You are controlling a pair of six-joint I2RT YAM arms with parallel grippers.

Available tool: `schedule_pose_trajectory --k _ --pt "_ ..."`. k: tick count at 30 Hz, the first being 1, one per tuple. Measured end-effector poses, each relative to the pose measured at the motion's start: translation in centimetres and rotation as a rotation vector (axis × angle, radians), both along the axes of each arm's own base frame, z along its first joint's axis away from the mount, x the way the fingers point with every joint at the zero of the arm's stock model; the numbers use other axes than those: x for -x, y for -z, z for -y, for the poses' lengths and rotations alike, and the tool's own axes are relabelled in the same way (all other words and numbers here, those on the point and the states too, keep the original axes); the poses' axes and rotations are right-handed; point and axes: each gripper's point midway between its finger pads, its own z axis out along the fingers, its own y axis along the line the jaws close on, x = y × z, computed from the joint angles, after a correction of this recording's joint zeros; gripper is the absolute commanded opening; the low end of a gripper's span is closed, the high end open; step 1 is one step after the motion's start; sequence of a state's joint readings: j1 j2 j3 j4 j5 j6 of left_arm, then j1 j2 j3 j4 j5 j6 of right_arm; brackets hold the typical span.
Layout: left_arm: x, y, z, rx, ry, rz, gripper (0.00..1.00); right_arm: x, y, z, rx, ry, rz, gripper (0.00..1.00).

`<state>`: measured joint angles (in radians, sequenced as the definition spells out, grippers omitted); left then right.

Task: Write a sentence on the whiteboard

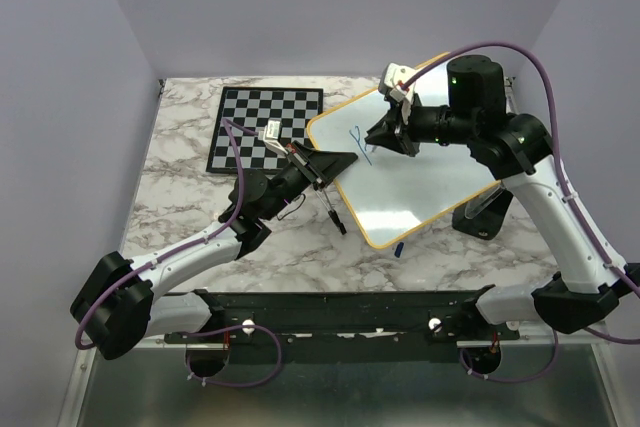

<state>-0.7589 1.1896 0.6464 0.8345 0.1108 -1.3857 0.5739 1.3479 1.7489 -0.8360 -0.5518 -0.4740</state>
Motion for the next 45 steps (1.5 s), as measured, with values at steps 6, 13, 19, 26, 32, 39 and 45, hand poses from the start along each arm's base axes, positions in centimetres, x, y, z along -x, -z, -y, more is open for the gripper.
schedule_pose_trajectory --k 6,13,19,26,32,39,45 --pt "-0.1 0.0 0.0 -0.002 -0.001 -0.001 0.00 0.5 0.4 -0.8 -0.013 -0.049 -0.039 0.00" --pt "-0.3 0.1 -0.2 -0.003 -0.008 -0.004 0.00 -0.3 0.0 -1.5 -0.032 -0.037 -0.062 0.01" --pt "0.0 -0.3 -0.2 0.012 0.003 0.003 0.00 -0.9 -1.2 -1.0 -0.050 -0.006 -0.046 0.01" --pt "0.0 -0.8 -0.3 0.029 0.005 0.012 0.00 -1.6 -1.8 -0.2 -0.063 0.029 -0.039 0.01" --pt "0.0 -0.8 -0.3 0.029 0.005 0.012 0.00 -2.0 -1.9 0.0 -0.066 0.044 -0.033 0.00" --pt "0.0 -0.8 -0.3 0.030 0.006 0.013 0.00 -2.2 -2.2 0.0 -0.074 0.050 -0.024 0.00" --pt "0.0 -0.8 -0.3 0.030 0.006 0.013 0.00 -2.4 -2.1 0.2 -0.072 0.058 -0.025 0.00"
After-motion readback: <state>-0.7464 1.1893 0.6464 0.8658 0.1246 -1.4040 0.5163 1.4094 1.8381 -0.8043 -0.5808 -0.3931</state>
